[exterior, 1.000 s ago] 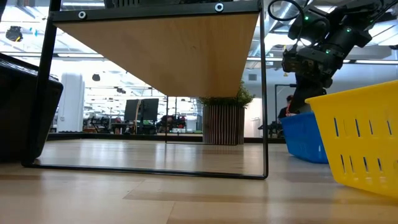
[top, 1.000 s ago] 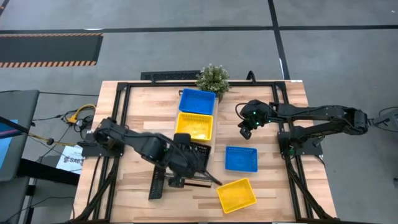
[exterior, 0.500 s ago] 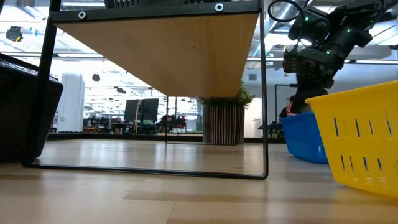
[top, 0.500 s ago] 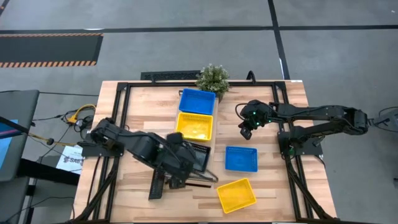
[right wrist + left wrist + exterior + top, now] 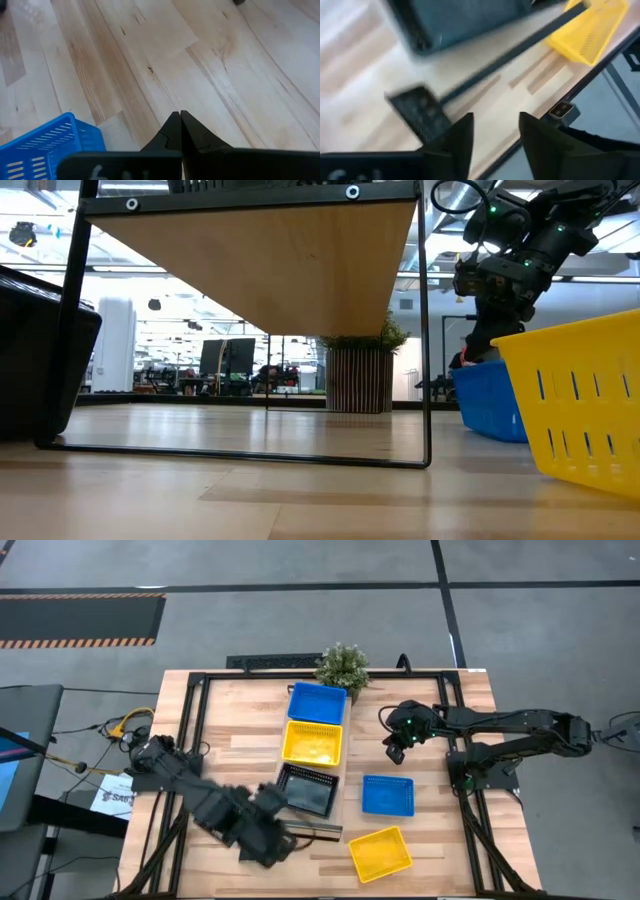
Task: Stack baskets on shelf by color
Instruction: Stack the black basket on top of the black basket on the shelf
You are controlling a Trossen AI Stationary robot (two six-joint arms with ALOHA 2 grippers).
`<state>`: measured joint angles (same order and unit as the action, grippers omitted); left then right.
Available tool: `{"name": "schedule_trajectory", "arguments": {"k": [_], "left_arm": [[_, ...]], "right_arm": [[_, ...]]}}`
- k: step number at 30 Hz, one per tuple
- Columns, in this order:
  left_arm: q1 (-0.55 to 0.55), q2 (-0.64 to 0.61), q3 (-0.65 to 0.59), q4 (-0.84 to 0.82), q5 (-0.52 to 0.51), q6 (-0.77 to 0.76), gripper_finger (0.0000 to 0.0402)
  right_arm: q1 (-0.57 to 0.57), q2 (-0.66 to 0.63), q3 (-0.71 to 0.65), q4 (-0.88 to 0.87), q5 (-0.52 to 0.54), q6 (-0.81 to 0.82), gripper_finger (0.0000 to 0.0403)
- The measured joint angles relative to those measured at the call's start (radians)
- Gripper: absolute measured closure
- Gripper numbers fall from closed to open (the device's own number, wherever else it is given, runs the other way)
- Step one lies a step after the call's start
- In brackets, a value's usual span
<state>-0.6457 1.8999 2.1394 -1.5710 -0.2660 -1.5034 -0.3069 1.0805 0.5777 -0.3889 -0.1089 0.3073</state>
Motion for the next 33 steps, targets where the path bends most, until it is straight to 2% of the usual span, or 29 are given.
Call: {"name": "schedule_trajectory", "arguments": {"k": [7, 12, 15, 21, 25, 30, 33], "left_arm": [[-0.115, -0.056, -0.149, -0.001, -0.001, -0.394, 0.0191], [-0.197, -0.130, -0.314, 0.002, 0.008, -0.633, 0.0178], [-0.231, -0.170, -0.422, 0.026, 0.002, -0.724, 0.0177], [-0.253, -0.256, -0.670, 0.297, -0.103, -0.755, 0.0180], [-0.252, -0.300, -0.821, 0.431, -0.130, -0.750, 0.0187], [-0.252, -0.332, -0.932, 0.479, -0.114, -0.766, 0.0191], [-0.252, -0.346, -0.969, 0.541, -0.152, -0.763, 0.0192]], "right_arm": [[0.000, 0.000, 0.000, 0.001, 0.000, -0.001, 0.0396], [0.000, 0.000, 0.000, 0.005, 0.000, 0.010, 0.0396], [0.000, 0.000, 0.000, 0.008, 0.000, 0.017, 0.0396], [0.000, 0.000, 0.000, 0.009, 0.000, 0.017, 0.0396], [0.000, 0.000, 0.000, 0.008, 0.001, 0.017, 0.0396], [0.000, 0.000, 0.000, 0.008, 0.001, 0.016, 0.0396], [0.000, 0.000, 0.000, 0.008, 0.001, 0.016, 0.0396]]}}
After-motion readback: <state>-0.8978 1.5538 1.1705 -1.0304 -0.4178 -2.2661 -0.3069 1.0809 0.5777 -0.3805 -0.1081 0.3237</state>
